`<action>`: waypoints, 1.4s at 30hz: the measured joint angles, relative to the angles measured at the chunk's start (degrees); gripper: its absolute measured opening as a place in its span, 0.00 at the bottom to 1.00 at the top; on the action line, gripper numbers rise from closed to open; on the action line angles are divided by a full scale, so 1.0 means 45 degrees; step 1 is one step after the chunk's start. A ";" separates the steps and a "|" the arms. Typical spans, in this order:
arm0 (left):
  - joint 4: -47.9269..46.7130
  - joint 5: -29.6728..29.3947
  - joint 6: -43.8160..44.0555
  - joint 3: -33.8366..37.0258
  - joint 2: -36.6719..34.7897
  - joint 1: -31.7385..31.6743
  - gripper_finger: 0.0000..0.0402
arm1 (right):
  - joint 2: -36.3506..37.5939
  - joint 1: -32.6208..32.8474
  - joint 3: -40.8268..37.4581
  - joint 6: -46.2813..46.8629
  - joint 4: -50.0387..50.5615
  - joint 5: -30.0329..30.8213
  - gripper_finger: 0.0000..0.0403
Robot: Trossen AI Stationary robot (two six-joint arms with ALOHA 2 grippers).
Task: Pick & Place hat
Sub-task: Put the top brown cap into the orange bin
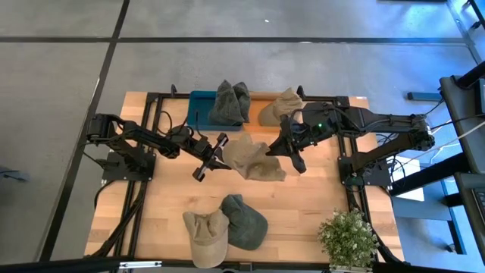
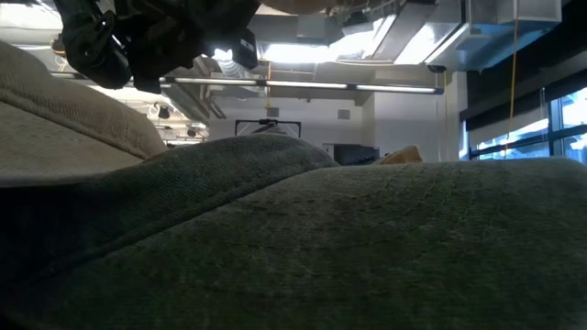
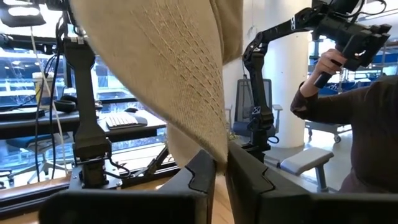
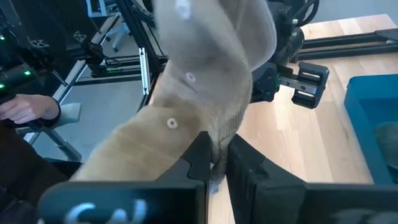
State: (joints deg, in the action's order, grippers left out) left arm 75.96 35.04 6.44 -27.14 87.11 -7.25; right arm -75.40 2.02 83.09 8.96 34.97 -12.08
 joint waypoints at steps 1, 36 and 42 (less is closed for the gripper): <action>0.0003 -0.0003 -0.0012 -0.0003 0.0000 0.0005 0.08 | 0.0000 0.0000 0.0000 0.0017 0.0003 0.0000 0.08; -0.0020 0.0740 0.2307 0.1598 -0.1200 -0.3457 0.35 | 0.0991 -0.3398 0.1365 0.0266 0.2188 0.0041 0.09; -0.0125 0.0753 0.2311 0.1598 -0.1205 -0.3507 0.35 | 0.0942 -0.4666 0.0897 -0.0279 0.1877 0.1164 0.09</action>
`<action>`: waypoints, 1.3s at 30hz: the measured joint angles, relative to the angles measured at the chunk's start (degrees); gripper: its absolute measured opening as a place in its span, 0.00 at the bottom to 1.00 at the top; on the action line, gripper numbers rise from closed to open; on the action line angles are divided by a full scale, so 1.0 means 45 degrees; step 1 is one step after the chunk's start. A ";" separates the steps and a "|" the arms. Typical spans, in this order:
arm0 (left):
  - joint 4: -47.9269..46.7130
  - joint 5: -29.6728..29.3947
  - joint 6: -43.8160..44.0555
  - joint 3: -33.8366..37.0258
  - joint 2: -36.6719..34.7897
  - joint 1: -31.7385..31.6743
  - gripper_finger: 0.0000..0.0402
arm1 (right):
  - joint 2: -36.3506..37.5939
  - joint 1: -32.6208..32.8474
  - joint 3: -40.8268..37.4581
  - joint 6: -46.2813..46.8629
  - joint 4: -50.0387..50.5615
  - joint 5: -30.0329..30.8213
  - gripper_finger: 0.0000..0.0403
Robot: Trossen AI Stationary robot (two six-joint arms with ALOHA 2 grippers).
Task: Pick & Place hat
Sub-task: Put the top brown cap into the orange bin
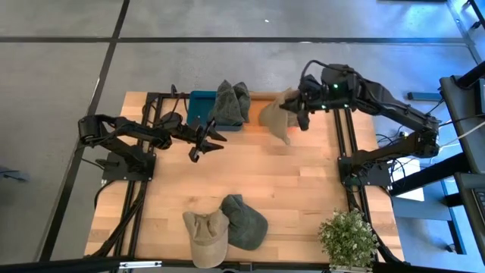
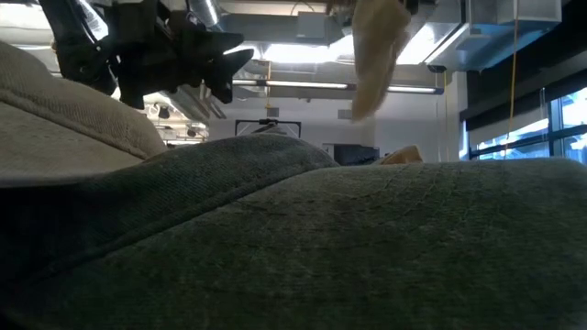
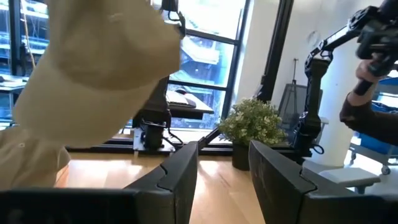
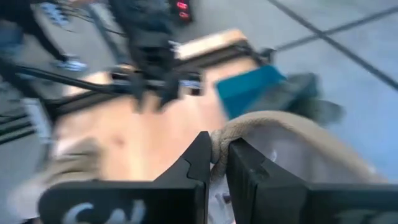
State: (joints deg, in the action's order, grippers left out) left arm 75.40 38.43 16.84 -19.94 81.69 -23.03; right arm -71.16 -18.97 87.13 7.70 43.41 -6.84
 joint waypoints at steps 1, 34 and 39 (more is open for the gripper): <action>-0.0011 0.0002 0.0000 0.0000 0.0000 0.0011 0.35 | -0.0059 -0.0223 -0.0165 -0.0163 -0.0033 0.0192 0.09; -0.0103 0.0026 0.0087 0.0000 0.0000 0.0034 0.35 | -0.3998 -0.4251 -0.3374 -0.5446 -0.3617 -0.0731 0.09; -0.0142 0.0031 0.0092 0.0000 0.0002 0.0034 0.35 | -0.4413 -0.4349 -0.3374 -0.5769 -0.3426 -0.0705 0.09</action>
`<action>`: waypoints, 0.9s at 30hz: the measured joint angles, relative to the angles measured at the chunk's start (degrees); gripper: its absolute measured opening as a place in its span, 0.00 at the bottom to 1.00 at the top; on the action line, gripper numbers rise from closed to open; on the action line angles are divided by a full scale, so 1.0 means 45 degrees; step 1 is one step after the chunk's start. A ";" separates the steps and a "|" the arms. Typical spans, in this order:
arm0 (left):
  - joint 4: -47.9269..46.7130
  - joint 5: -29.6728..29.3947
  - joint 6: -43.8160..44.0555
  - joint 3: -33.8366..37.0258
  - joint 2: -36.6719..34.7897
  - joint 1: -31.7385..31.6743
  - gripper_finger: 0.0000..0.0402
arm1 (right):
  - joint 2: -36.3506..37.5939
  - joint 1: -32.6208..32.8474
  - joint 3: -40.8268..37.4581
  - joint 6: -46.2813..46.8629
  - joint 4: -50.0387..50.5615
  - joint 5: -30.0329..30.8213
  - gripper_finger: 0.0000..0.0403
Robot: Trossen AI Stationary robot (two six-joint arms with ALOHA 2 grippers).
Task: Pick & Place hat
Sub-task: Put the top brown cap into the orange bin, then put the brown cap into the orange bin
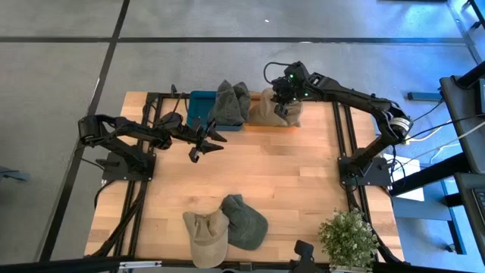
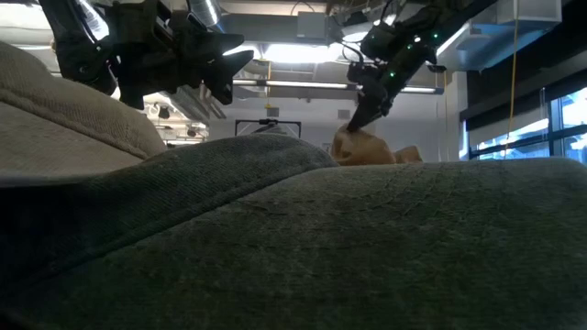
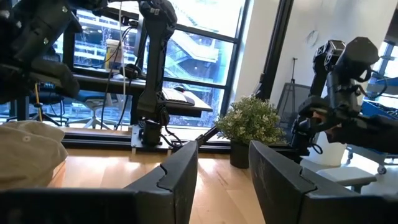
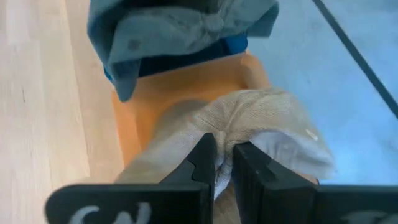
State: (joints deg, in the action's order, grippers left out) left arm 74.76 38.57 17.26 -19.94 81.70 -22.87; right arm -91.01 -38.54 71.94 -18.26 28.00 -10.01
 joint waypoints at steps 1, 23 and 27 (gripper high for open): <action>0.0000 0.0000 0.0000 0.0000 0.0000 0.0000 0.35 | -0.0044 0.0000 0.0000 -0.0009 0.0149 0.0213 0.09; 0.0000 -0.0001 0.0000 0.0000 0.0003 0.0000 0.35 | -0.0053 0.0010 0.0225 0.0036 0.1478 0.4406 0.43; 0.0000 -0.0003 0.0000 0.0000 0.0003 -0.0002 0.35 | 0.0230 0.0028 0.0909 0.0137 0.1600 0.4800 0.49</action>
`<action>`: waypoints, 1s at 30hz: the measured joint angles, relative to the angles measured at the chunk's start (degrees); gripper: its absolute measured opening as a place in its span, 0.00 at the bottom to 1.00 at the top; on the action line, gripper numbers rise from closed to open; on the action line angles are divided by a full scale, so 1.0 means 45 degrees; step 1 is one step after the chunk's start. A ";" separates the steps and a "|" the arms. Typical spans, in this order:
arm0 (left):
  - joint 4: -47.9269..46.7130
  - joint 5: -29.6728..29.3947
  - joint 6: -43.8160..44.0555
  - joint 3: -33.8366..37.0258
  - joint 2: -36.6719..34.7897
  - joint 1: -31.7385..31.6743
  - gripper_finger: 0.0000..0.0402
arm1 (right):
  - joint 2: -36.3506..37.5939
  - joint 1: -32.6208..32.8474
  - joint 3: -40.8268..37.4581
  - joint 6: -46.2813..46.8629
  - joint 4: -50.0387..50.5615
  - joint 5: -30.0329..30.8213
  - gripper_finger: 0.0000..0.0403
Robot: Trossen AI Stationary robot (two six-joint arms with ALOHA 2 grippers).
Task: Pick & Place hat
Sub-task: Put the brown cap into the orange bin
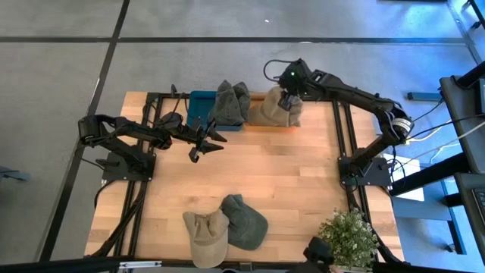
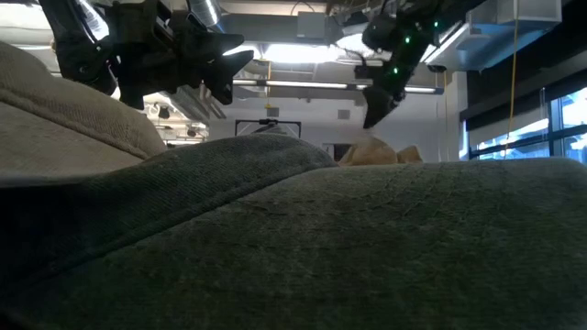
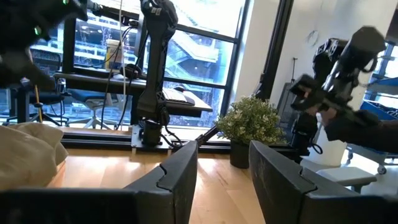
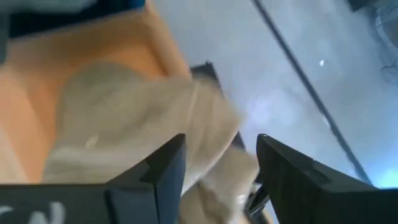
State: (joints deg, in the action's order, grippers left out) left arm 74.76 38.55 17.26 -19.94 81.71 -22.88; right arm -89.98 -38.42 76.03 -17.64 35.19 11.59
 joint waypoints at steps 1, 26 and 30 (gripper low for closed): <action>0.0000 0.0003 0.0000 0.0000 0.0000 0.0002 0.35 | 0.0092 0.0040 0.0181 0.0140 0.0043 0.0007 0.50; -0.2574 0.0603 0.1452 -0.0005 0.0010 0.2079 0.36 | 0.1779 0.5950 -0.3216 0.2050 -0.4282 -0.6492 0.52; -0.3912 0.0569 0.0513 -0.0517 -0.0030 0.3236 0.36 | 0.1779 0.6007 -0.3848 0.2234 -0.4848 -0.6306 0.52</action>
State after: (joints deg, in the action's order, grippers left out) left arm 57.16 41.11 19.57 -22.27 81.58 -8.32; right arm -81.97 -11.39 58.72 -7.59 13.38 -16.79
